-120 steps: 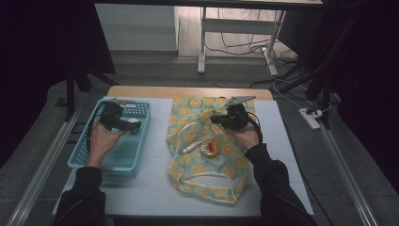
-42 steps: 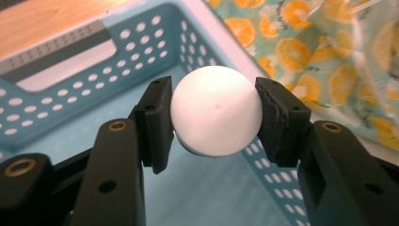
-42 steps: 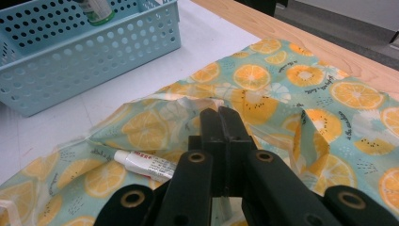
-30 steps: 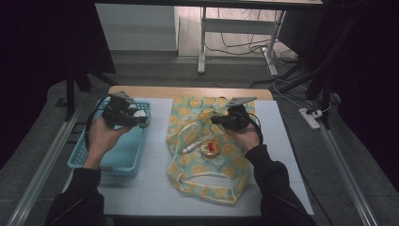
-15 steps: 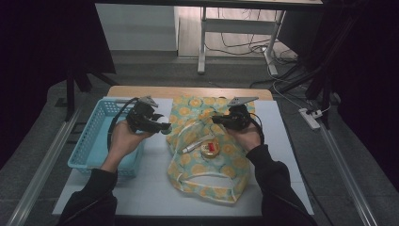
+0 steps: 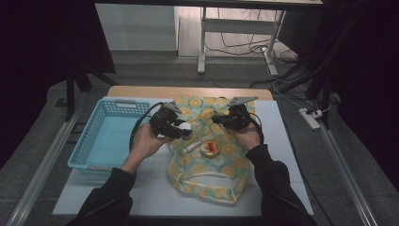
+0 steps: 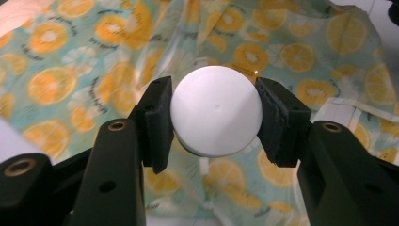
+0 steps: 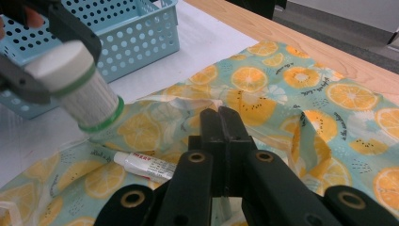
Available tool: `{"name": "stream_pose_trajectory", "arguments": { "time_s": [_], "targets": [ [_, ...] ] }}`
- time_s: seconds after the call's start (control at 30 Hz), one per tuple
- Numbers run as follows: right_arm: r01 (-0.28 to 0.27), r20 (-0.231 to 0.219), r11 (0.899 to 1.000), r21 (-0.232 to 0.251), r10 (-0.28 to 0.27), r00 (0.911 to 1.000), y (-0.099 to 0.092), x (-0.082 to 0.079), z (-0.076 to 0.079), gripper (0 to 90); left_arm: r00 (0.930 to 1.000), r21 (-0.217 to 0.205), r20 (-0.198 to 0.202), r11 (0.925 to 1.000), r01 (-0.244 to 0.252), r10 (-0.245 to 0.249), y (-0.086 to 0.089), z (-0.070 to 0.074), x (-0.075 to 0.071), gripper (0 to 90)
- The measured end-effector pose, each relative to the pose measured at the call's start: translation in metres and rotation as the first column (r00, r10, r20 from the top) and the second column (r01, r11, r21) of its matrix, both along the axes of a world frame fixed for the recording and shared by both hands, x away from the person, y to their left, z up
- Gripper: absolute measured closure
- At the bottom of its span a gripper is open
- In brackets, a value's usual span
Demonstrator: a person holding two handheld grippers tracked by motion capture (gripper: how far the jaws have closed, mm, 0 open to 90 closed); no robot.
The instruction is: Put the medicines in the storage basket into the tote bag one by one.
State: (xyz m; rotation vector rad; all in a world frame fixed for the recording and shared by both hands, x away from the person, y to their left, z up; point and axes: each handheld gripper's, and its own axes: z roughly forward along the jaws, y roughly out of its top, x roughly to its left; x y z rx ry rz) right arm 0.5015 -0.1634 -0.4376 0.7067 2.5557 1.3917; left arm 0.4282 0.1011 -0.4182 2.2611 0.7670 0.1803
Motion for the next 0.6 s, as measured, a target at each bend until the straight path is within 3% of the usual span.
{"name": "stream_pose_trajectory", "arguments": {
  "time_s": [0.27,0.6],
  "targets": [
    [0.001,-0.001,1.0,0.002,-0.001,1.0,0.0,0.0,0.0,90.0,0.999,0.011,0.005,0.999,0.043,-0.044,-0.027,-0.006,0.006,50.2],
    [0.005,0.001,1.0,0.0,-0.005,1.0,-0.001,0.002,0.0,90.0,0.998,0.014,0.002,0.9979,0.063,-0.063,-0.049,-0.017,0.012,50.2]
  ]
}}
